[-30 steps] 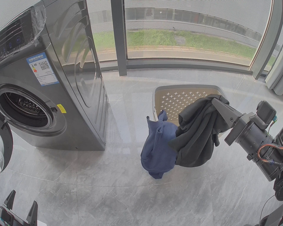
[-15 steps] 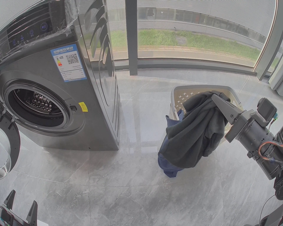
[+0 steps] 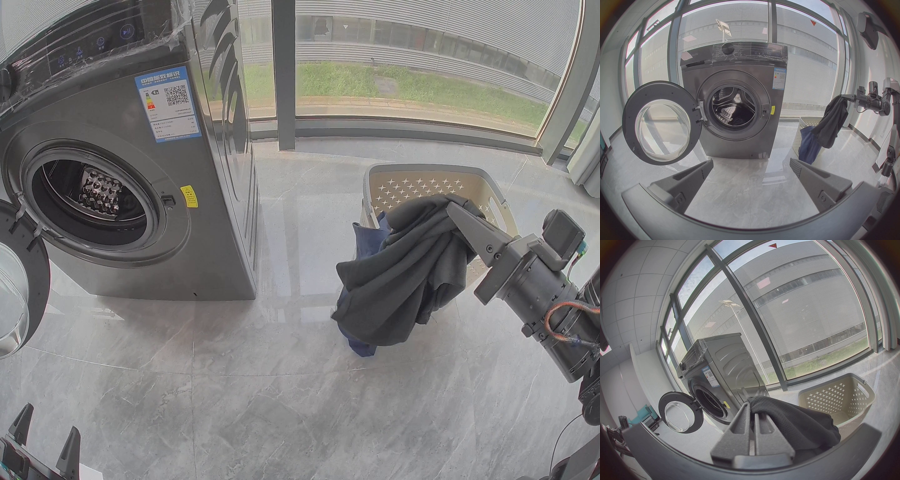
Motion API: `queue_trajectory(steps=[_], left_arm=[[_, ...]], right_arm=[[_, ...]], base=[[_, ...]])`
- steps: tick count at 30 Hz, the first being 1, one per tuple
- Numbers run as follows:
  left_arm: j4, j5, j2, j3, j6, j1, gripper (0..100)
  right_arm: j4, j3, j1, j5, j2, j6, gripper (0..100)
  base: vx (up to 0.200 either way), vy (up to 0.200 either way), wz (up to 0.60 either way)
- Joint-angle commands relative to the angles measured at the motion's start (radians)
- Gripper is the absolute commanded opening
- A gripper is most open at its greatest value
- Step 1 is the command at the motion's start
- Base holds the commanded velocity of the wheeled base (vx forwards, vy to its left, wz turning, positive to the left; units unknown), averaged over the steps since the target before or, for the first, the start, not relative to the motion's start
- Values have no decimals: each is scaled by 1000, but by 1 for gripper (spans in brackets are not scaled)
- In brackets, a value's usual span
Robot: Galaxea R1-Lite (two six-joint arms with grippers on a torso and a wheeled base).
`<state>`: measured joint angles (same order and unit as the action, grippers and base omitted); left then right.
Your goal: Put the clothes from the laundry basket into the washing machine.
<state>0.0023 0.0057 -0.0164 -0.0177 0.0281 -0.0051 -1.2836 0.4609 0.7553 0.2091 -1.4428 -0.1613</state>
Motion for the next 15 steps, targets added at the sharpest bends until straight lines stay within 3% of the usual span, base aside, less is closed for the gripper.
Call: queue_trajectory(steps=[1,15], left_arm=[[1,0,9,16,0,1,100],[1,0,7,16,3,-1,100]], right_arm=[[0,-2,-1,1,-1,0,0],[0,1,-4,4,-1,-1,0]], base=[[0,0,0],[0,200,0]])
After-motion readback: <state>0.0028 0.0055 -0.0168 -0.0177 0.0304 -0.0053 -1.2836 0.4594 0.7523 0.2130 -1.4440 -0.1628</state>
